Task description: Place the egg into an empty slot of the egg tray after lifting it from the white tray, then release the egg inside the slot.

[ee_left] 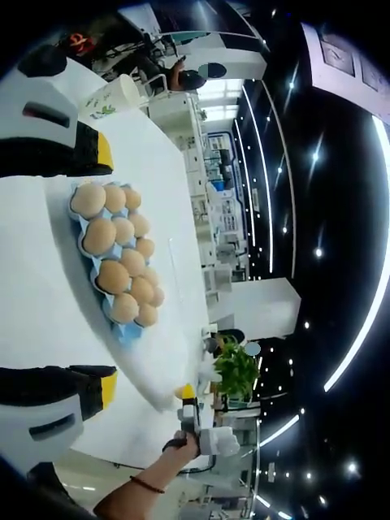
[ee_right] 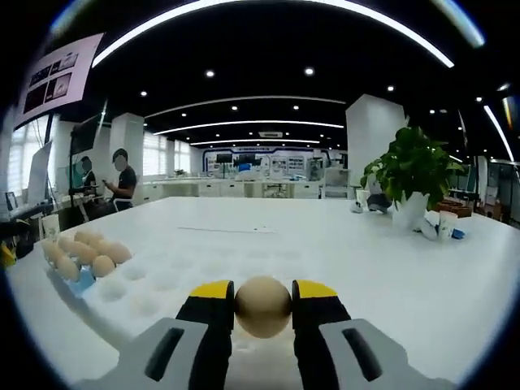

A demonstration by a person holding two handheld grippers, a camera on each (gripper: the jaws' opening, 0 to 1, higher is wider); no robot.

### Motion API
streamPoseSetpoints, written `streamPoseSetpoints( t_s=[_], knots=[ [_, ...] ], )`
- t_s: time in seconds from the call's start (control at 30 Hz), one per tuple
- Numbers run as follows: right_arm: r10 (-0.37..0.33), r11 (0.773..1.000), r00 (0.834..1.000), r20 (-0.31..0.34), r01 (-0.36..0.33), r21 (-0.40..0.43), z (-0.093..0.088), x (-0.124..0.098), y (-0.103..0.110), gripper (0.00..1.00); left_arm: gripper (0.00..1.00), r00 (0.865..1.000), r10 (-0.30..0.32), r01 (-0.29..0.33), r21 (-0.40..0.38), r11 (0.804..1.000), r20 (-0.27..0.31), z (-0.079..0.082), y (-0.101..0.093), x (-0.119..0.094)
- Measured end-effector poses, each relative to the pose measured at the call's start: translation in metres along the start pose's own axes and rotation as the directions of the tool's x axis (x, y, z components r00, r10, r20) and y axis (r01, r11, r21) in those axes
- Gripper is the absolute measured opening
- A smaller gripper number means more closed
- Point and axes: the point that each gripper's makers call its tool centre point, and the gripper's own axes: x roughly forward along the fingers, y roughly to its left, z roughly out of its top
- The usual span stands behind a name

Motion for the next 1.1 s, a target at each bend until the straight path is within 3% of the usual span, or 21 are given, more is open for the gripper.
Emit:
streamPoseSetpoints(
  t_s=[0.73, 1.1],
  knots=[
    [0.174, 0.985, 0.985, -0.001, -0.174, -0.003, 0.003, 0.008, 0.079, 0.29, 0.99, 1.000, 0.016, -0.016, 0.007, 1.000, -0.011, -0.005, 0.004, -0.009],
    [0.297, 0.955, 0.955, 0.000, -0.297, -0.017, 0.006, 0.009, 0.132, 0.29, 0.99, 1.000, 0.017, -0.017, 0.011, 1.000, -0.014, -0.004, 0.005, -0.008]
  ],
)
